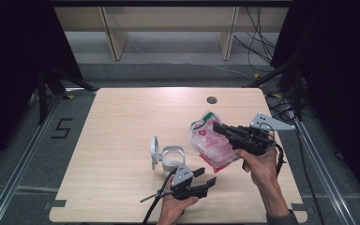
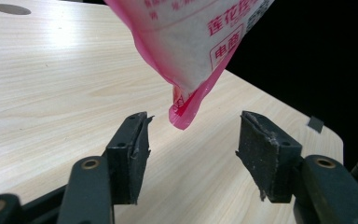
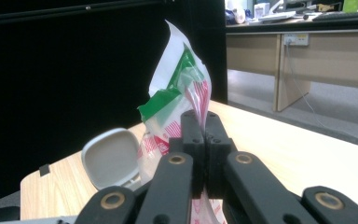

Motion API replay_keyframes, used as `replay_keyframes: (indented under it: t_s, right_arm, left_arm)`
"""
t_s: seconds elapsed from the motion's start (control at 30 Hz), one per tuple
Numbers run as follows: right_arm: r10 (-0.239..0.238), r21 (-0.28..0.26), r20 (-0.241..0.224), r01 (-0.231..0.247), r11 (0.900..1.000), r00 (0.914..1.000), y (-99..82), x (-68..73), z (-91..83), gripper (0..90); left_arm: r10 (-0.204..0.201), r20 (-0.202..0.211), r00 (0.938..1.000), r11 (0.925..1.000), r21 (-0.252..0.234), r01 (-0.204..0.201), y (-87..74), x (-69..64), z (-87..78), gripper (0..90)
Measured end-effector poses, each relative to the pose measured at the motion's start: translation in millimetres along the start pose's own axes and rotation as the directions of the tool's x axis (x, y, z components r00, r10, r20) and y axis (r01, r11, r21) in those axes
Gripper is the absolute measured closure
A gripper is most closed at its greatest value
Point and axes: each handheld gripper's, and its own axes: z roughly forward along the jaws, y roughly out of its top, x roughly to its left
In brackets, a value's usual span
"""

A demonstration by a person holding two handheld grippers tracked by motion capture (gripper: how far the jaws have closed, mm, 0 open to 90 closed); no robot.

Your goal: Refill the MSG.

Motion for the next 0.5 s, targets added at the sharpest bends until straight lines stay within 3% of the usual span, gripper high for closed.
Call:
replay_keyframes:
  t_s: [0.03,0.07,0.13,0.17,0.23,0.27,0.3,0.37,0.47,0.5]
  right_arm:
    - [-0.039,-0.011,0.007,0.039,0.9992,0.9992,-0.7,-4.0,0.5,90.0]
    - [-0.006,-0.005,0.001,0.006,1.0000,1.0000,-2.7,-3.2,0.4,90.0]
    - [0.006,0.001,-0.001,-0.006,1.0000,1.0000,-3.7,-3.7,0.4,90.0]
    - [-0.004,0.001,0.006,0.004,1.0000,1.0000,-6.4,-6.2,0.6,90.0]
    - [0.022,0.006,0.006,-0.022,0.9997,0.9997,-9.2,-6.0,0.5,90.0]
    - [0.000,0.002,0.006,0.000,1.0000,1.0000,-10.1,-8.1,0.9,90.0]
    - [0.021,0.020,0.004,-0.022,0.9996,0.9998,-11.1,-6.5,-0.3,90.0]
    - [-0.012,0.009,0.004,0.012,0.9999,0.9999,-13.2,-10.4,0.5,90.0]
    - [0.041,0.012,-0.001,-0.041,0.9991,0.9991,-19.7,-11.9,0.6,90.0]
    - [0.039,0.010,0.010,-0.040,0.9992,0.9992,-21.9,-13.3,0.6,90.0]
  left_arm:
    - [0.003,-0.001,1.0000,1.0000,0.004,-0.003,0.1,-0.8,-1.4,41.0]
    - [0.012,0.001,0.9999,0.9998,0.017,-0.012,0.1,-0.2,-3.7,40.4]
    - [0.014,0.003,0.9999,0.9998,0.014,-0.014,0.1,-0.9,-5.3,39.5]
    - [0.062,0.005,0.9981,0.9979,0.020,-0.062,0.5,0.4,-11.9,39.5]
    - [0.082,0.002,0.9966,0.9964,0.023,-0.082,-0.3,2.3,-19.8,39.4]
    - [0.078,-0.010,0.9969,0.9967,0.023,-0.077,-0.2,3.2,-24.7,39.5]
    - [0.076,-0.001,0.9971,0.9970,0.011,-0.076,0.6,4.8,-29.0,39.5]
    - [0.072,-0.005,0.9974,0.9974,-0.006,-0.072,3.6,2.8,-37.0,39.6]
    - [0.110,0.003,0.9939,0.9939,-0.006,-0.110,7.5,1.0,-47.2,39.5]
    - [0.095,-0.004,0.9954,0.9954,0.000,-0.095,7.0,-1.2,-50.1,39.5]
